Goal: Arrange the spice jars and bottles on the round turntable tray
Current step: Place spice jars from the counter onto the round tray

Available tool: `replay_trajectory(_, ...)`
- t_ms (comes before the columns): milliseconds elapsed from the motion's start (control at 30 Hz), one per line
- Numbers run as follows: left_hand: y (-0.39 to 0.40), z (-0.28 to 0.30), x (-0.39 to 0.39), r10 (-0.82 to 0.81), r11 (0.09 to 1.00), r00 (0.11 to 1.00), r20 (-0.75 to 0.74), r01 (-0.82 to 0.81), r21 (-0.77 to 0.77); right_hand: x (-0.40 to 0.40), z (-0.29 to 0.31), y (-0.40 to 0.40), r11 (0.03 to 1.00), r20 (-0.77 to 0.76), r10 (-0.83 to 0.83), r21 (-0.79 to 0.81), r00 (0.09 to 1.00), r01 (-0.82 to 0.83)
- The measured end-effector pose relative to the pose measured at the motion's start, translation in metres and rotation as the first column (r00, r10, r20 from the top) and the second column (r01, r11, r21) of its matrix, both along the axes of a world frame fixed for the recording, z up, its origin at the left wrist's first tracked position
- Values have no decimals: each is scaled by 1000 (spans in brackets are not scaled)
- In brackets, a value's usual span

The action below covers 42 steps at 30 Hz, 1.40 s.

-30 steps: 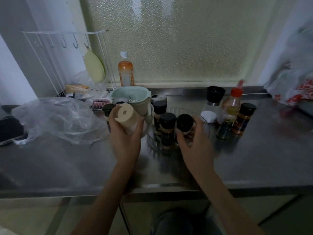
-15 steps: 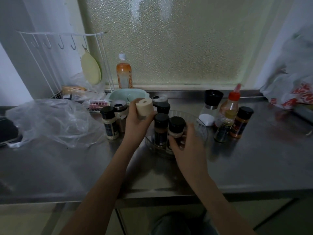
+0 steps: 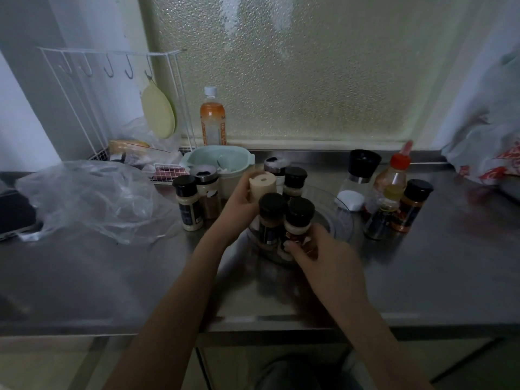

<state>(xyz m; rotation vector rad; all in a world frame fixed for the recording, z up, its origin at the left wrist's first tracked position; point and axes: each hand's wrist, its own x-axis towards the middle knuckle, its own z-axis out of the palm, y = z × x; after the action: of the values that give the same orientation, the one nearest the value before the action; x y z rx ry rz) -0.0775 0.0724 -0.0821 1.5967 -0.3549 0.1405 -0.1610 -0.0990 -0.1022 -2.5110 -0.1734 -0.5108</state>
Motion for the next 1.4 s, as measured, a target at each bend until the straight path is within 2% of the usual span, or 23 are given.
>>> replay_trajectory(233, 15, -3, 2, 43, 998, 997, -59, -40, 39, -5, 0, 19, 999, 13, 26, 21, 1000, -27)
replay_trajectory(300, 21, -2, -4, 154, 983, 987, 52, -158, 89, -2, 2, 23, 999, 12, 33, 14, 999, -33)
replay_trajectory(333, 25, 0, -5, 264, 942, 950, 166, -291, 169, 0, 2, 25, 999, 6, 31, 10, 1000, -31)
replay_trajectory(367, 29, 3, -4, 364, 860, 880, 305, -443, 254, 2, 2, 27, 1000, 0, 27, 11, 1000, -27)
replay_trajectory(433, 39, 13, 0, 463, 633, 715, 524, -680, 369, 6, 3, 29, 999, -8, 14, 32, 1000, -14)
replay_trajectory(500, 48, 24, 10, 471, 374, 638, 610, -770, 517, 8, 4, 30, 998, -18, 1, 59, 1000, 1)
replay_trajectory(567, 55, 30, 20, 493, 138, 683, 539, -673, 726, 9, 6, 30, 997, -29, -3, 83, 1000, 5)
replay_trajectory(600, 57, 32, 24, 522, 82, 717, 462, -581, 810, 9, 7, 30, 995, -35, 3, 101, 999, 1)
replay_trajectory(633, 59, 34, 28, 548, 65, 740, 389, -501, 863, 9, 8, 29, 993, -40, 15, 119, 999, -10)
replay_trajectory(667, 60, 34, 31, 565, 68, 749, 346, -460, 885, 10, 9, 29, 991, -47, 27, 130, 999, -21)
replay_trajectory(733, 59, 35, 33, 574, 85, 740, 351, -481, 873, 14, 11, 28, 992, -76, 41, 126, 996, -31)
replay_trajectory(900, 51, 29, 22, 526, 66, 663, 532, -656, 752, 19, 10, 33, 984, -97, 61, 172, 993, -44)
replay_trajectory(1067, 43, 42, 4, 560, 136, 516, 648, -829, 543, 18, 8, 35, 961, -115, 145, 252, 983, -113)
replay_trajectory(1100, 41, 46, 0, 572, 148, 480, 665, -858, 492, 17, 10, 35, 946, -81, 160, 296, 984, -129)
replay_trajectory(1167, 36, 56, -11, 601, 182, 420, 680, -900, 395, 11, 18, 36, 905, 87, 156, 386, 984, -178)
replay_trajectory(1233, 31, 64, -26, 608, 225, 385, 694, -922, 314, 2, 25, 39, 879, 258, 129, 417, 958, -230)
replay_trajectory(1267, 28, 67, -35, 602, 250, 376, 705, -927, 281, -2, 28, 41, 868, 295, 145, 421, 945, -264)
replay_trajectory(1400, 8, 74, -69, 534, 359, 425, 731, -897, 259, -12, 34, 57, 836, 210, 284, 424, 935, -349)
